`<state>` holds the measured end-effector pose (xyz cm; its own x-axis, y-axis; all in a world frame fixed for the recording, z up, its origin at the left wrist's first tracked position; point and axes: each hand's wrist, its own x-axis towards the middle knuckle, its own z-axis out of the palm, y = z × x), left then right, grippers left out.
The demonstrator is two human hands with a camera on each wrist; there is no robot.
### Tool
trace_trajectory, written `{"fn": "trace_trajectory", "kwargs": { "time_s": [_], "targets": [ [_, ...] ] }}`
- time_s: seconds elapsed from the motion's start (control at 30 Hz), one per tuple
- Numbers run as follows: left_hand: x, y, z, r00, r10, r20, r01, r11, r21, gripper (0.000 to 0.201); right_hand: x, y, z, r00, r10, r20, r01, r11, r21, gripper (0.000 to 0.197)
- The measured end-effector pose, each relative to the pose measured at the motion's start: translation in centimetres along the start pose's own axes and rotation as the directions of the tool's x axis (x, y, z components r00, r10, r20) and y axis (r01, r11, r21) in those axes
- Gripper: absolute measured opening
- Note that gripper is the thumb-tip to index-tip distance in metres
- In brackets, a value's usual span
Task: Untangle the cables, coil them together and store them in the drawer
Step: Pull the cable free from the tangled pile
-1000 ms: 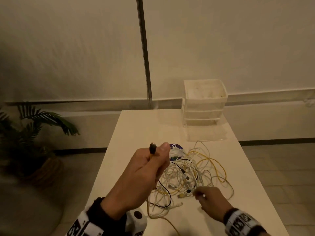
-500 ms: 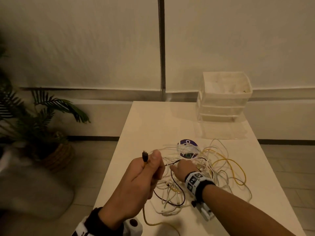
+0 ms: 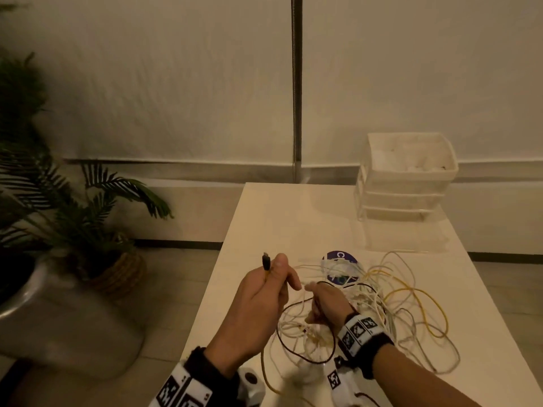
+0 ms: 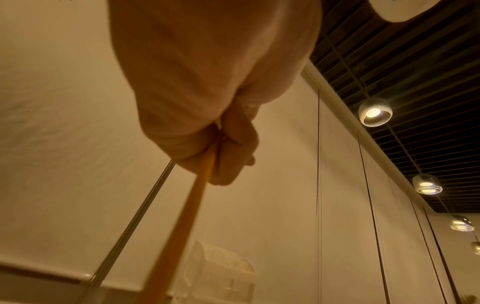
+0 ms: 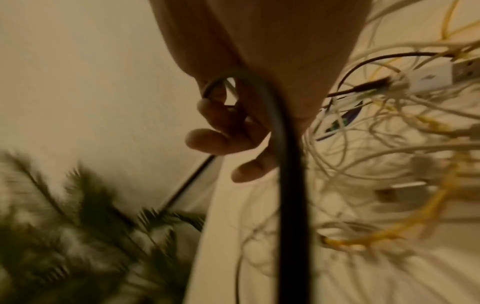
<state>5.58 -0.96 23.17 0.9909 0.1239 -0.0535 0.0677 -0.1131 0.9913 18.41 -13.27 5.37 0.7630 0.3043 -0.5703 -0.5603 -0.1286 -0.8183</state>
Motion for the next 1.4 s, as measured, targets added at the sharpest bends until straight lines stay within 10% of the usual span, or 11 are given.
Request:
{"fn": "trace_trajectory", "kwargs": {
  "time_s": [0.1, 0.27, 0.43, 0.6, 0.77, 0.93, 1.03, 1.2, 1.4],
  "targets": [
    [0.3, -0.9, 0.1, 0.995, -0.070, -0.069, 0.069, 0.997, -0.023, 0.055, -3.4, -2.3, -1.5, 0.977, -0.212, -0.005, 0.211, 0.975, 0.074, 0.025],
    [1.6, -1.1, 1.5, 0.991, -0.112, -0.067, 0.108, 0.992, -0.063, 0.050, -10.9, -5.8, -2.7, 0.798, -0.547, 0.252, 0.594, 0.645, -0.482, 0.050],
    [2.4, 0.6, 3.6, 0.989, 0.084, 0.123, -0.087, 0.996, 0.020, 0.041, -16.6, -7.7, -2.6, 0.741, -0.527, 0.417, 0.640, 0.365, -0.676, 0.018],
    [3.4, 1.3, 5.1, 0.984, 0.174, 0.047, -0.173, 0.985, -0.015, 0.039, -19.7, -7.2, -3.1, 0.733, -0.548, 0.403, 0.545, 0.120, -0.830, 0.015],
    [3.0, 4.5, 4.4, 0.983, 0.138, 0.118, -0.070, 0.889, -0.453, 0.043, -19.4, -4.7, -3.9, 0.710, -0.540, 0.452, 0.703, 0.504, -0.503, 0.021],
    [2.3, 8.2, -0.2, 0.937, 0.349, 0.013, -0.338, 0.916, -0.218, 0.042, -17.2, 0.4, -7.7, 0.827, -0.459, 0.323, 0.560, 0.724, -0.403, 0.040],
    [1.7, 7.8, -1.3, 0.899, 0.436, 0.041, -0.437, 0.897, 0.070, 0.043, -16.3, 1.1, -9.3, 0.869, -0.438, 0.230, 0.494, 0.754, -0.432, 0.048],
    [0.4, 4.2, 3.8, 0.850, 0.276, 0.449, -0.520, 0.574, 0.633, 0.023, -15.8, -2.9, -7.8, 0.784, -0.604, 0.143, 0.607, 0.698, -0.381, 0.040],
    [1.7, 1.8, 6.1, 0.905, 0.288, 0.314, -0.424, 0.682, 0.596, 0.013, -17.5, -8.8, -7.6, 0.757, -0.575, 0.310, 0.654, 0.665, -0.360, 0.020]
  ]
}}
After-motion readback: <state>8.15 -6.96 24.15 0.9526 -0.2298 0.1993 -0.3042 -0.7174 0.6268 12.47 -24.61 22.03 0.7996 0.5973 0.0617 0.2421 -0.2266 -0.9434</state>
